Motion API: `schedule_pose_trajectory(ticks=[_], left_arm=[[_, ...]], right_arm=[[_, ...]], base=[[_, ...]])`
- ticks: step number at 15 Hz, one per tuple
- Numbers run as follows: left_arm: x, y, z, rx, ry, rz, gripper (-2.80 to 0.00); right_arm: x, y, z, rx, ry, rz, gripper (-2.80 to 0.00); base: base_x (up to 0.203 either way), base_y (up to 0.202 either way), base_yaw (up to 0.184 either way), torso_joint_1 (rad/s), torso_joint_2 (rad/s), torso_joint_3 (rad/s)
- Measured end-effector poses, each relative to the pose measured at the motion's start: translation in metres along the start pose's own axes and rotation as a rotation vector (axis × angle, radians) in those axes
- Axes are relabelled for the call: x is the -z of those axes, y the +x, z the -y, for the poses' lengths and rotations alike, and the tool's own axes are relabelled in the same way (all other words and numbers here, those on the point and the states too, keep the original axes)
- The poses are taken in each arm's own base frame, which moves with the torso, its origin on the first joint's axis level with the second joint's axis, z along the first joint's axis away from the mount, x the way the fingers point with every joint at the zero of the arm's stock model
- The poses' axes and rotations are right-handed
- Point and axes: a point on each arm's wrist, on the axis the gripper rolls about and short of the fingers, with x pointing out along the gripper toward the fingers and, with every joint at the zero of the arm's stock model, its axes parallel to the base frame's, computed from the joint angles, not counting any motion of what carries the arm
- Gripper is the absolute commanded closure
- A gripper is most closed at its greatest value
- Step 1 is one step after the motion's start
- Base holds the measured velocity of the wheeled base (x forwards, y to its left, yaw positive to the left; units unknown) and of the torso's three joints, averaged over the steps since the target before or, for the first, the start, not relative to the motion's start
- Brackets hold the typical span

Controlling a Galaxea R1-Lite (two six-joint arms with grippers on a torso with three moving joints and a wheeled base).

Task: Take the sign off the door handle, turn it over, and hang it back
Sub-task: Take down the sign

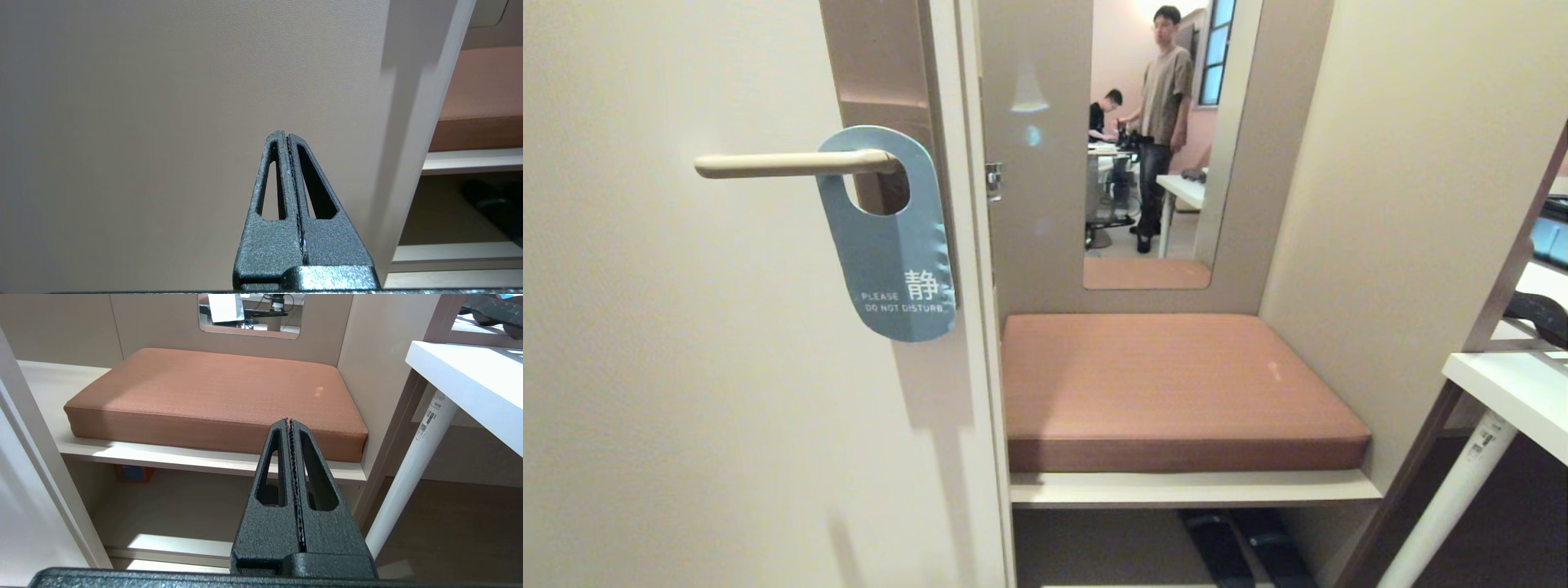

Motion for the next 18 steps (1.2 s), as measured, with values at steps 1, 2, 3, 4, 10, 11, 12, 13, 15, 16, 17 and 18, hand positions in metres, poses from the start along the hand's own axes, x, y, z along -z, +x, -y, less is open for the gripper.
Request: schedule_pose_trajectory(ticks=[1,2,3,4,10,11,12,13,15,16,17,18], left_arm=[[0.0,0.0,0.0,-0.002,-0.012,0.0,0.0],[0.0001,0.0,-0.0001,-0.005,-0.025,-0.001,0.0],[0.0,0.0,-0.0001,-0.006,-0.028,0.0,0.0],[0.0,0.0,-0.0001,-0.007,-0.029,0.0,0.0],[0.0001,0.0,-0.0001,-0.006,-0.032,-0.001,0.0],[0.0001,0.0,-0.0001,-0.006,-0.031,-0.001,0.0],[0.0001,0.0,-0.0001,-0.006,-0.031,-0.001,0.0],[0.0001,0.0,-0.0001,-0.006,-0.03,-0.001,0.0],[0.0,0.0,-0.0001,-0.003,-0.029,0.0,0.0],[0.0,0.0,-0.0001,-0.003,-0.028,0.0,0.0],[0.0001,0.0,-0.0001,-0.003,-0.029,-0.001,0.0],[0.0001,0.0,-0.0001,-0.004,-0.029,-0.001,0.0]], right_arm=[[0.0,0.0,0.0,0.0,0.001,0.0,0.0],[0.0,0.0,0.0,0.0,0.001,0.0,0.0],[0.0,0.0,0.0,-0.001,0.001,0.0,0.0],[0.0,0.0,0.0,0.0,0.001,0.0,0.0],[0.0,0.0,0.0,0.0,0.001,0.0,0.0],[0.0,0.0,0.0,0.0,0.001,0.0,0.0],[0.0,0.0,0.0,0.0,0.001,0.0,0.0],[0.0,0.0,0.0,0.0,0.001,0.0,0.0],[0.0,0.0,0.0,0.0,0.001,0.0,0.0],[0.0,0.0,0.0,0.0,0.001,0.0,0.0],[0.0,0.0,0.0,0.0,0.001,0.0,0.0],[0.0,0.0,0.0,0.0,0.001,0.0,0.0]], base=[[0.0,0.0,0.0,0.0,0.0,0.0],[0.0,0.0,0.0,0.0,0.0,0.0],[0.0,0.0,0.0,0.0,0.0,0.0],[0.0,0.0,0.0,0.0,0.0,0.0],[0.0,0.0,0.0,0.0,0.0,0.0],[0.0,0.0,0.0,0.0,0.0,0.0],[0.0,0.0,0.0,0.0,0.0,0.0],[0.0,0.0,0.0,0.0,0.0,0.0],[0.0,0.0,0.0,0.0,0.0,0.0],[0.0,0.0,0.0,0.0,0.0,0.0],[0.0,0.0,0.0,0.0,0.0,0.0],[0.0,0.0,0.0,0.0,0.0,0.0]])
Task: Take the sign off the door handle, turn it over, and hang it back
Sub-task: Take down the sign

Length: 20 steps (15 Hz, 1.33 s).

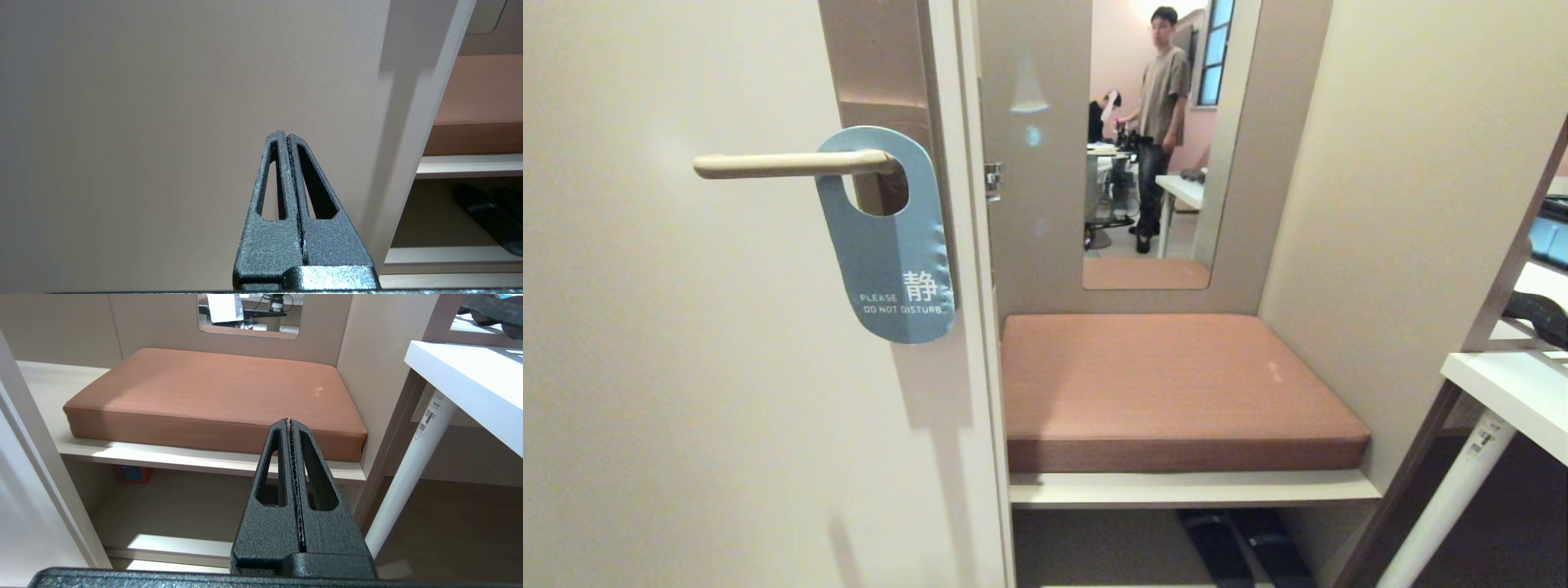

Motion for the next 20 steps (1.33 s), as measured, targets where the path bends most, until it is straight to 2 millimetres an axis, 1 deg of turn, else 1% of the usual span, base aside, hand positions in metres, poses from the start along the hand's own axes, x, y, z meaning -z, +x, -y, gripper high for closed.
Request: schedule_pose_trajectory(ticks=[3,12,20], left_arm=[[-0.0001,0.0,0.0,0.0,-0.001,0.001,0.0],[-0.0001,0.0,0.0001,0.003,0.0,0.001,0.0],[-0.0001,0.0,-0.0001,-0.002,-0.005,0.001,0.0]], right_arm=[[0.0001,0.0,0.0,0.0,0.0,-0.001,0.0],[0.0,0.0,0.0,-0.001,-0.001,0.0,0.0],[0.0,0.0,0.0,0.0,0.0,0.0,0.0]], base=[[0.004,0.092,-0.01,0.003,0.0,0.006],[0.0,0.186,-0.001,0.002,0.0,0.003],[0.0,0.009,0.0,0.0,0.0,0.0]])
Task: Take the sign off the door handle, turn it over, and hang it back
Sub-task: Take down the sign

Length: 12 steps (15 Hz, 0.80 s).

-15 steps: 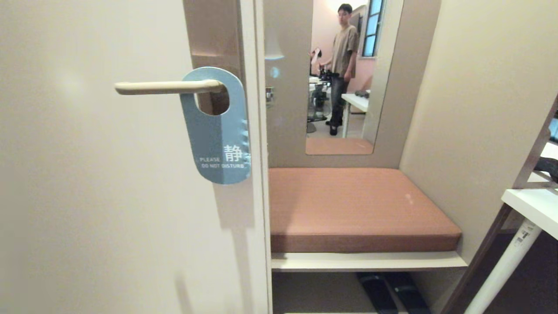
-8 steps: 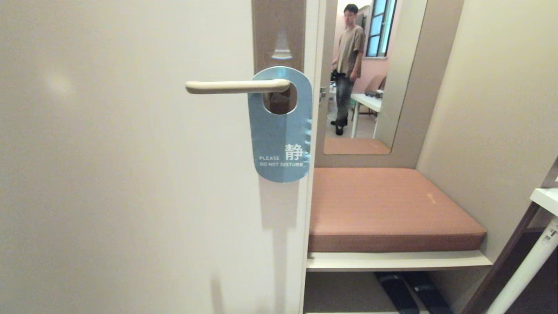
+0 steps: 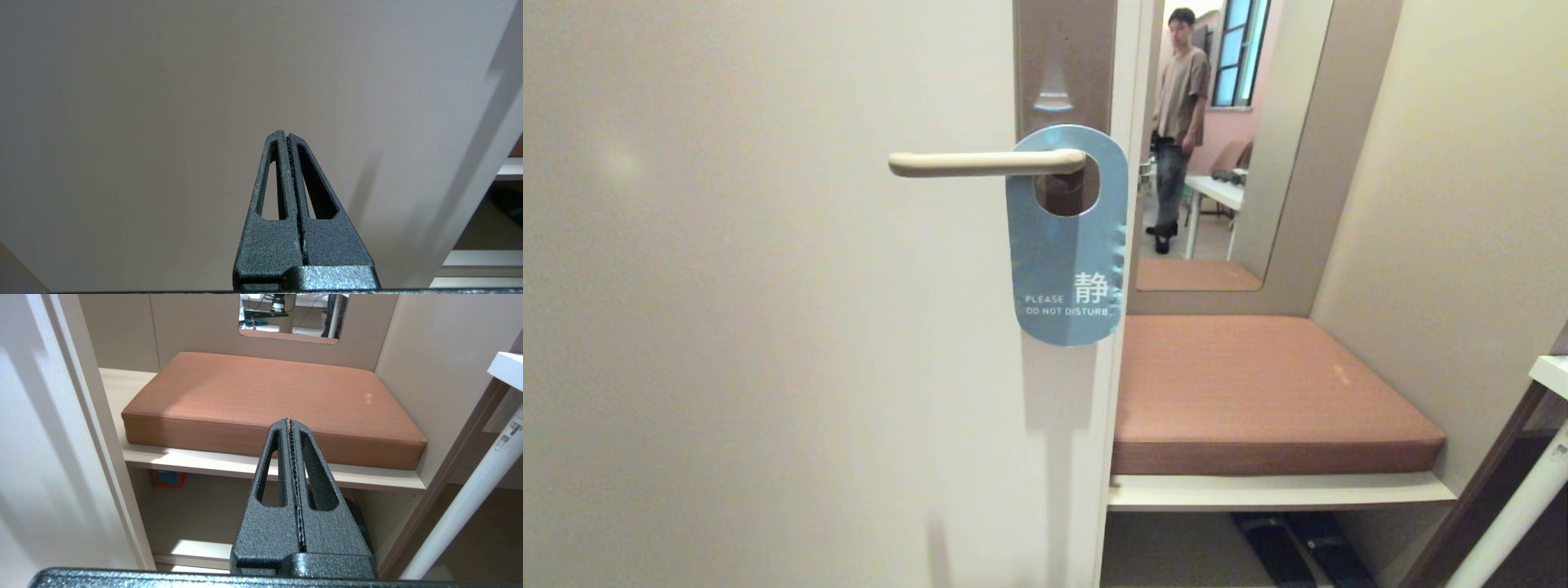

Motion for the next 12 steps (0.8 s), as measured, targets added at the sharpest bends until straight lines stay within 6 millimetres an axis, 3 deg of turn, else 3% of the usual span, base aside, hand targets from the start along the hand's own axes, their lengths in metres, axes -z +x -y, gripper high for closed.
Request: schedule_pose_trajectory(ticks=[12], left_arm=[[0.0,0.0,0.0,0.0,0.0,0.0,0.0]], right_arm=[[0.0,0.0,0.0,0.0,0.0,0.0,0.0]], base=[[0.0,0.0,0.0,0.0,0.0,0.0]])
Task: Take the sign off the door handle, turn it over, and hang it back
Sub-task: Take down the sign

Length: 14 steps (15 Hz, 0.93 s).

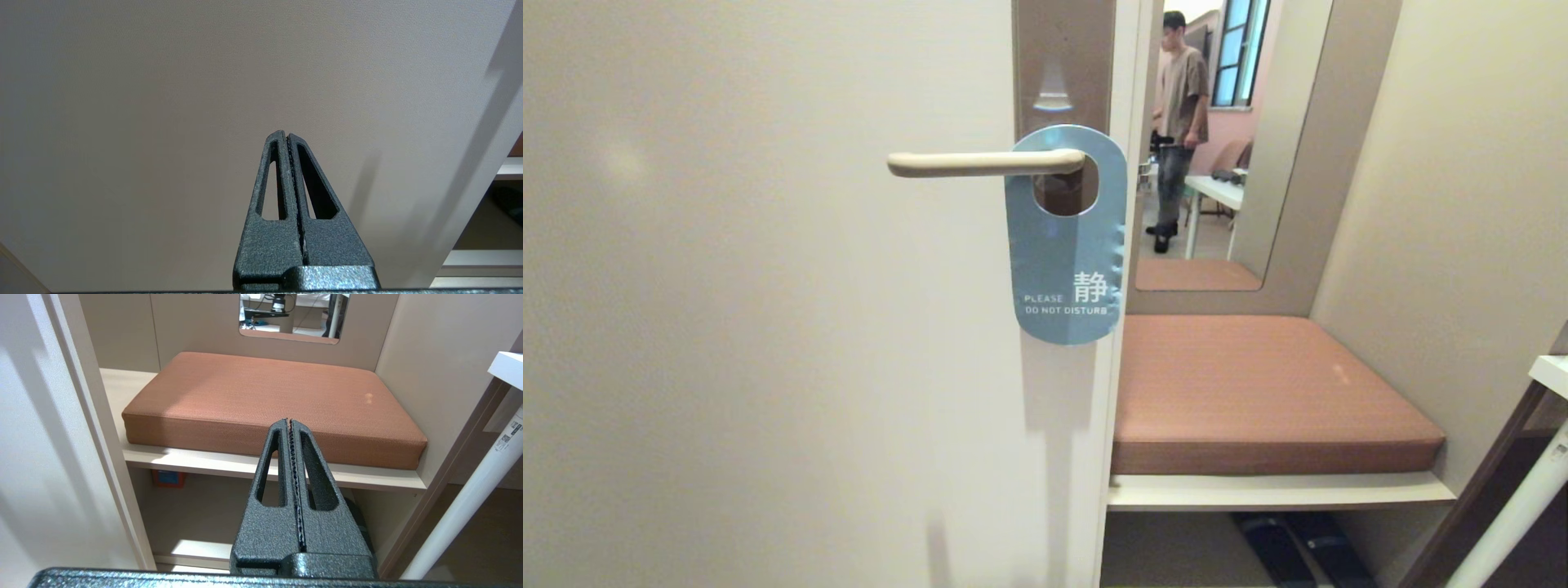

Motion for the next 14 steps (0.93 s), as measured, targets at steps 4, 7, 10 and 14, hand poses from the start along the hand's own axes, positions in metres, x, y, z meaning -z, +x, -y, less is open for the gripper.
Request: schedule_pose_trajectory(ticks=[4,7,10,14], left_arm=[[0.0,0.0,0.0,0.0,0.0,0.0,0.0],[0.0,0.0,0.0,0.0,0.0,0.0,0.0],[0.0,0.0,0.0,0.0,0.0,0.0,0.0],[0.0,0.0,0.0,0.0,0.0,0.0,0.0]], right_arm=[[0.0,0.0,0.0,-0.001,0.0,0.0,0.0],[0.0,0.0,0.0,0.0,0.0,0.0,0.0],[0.0,0.0,0.0,0.0,0.0,0.0,0.0],[0.0,0.0,0.0,0.0,0.0,0.0,0.0]], base=[[0.0,0.0,0.0,0.0,0.0,0.0],[0.0,0.0,0.0,0.0,0.0,0.0],[0.0,0.0,0.0,0.0,0.0,0.0],[0.0,0.0,0.0,0.0,0.0,0.0]])
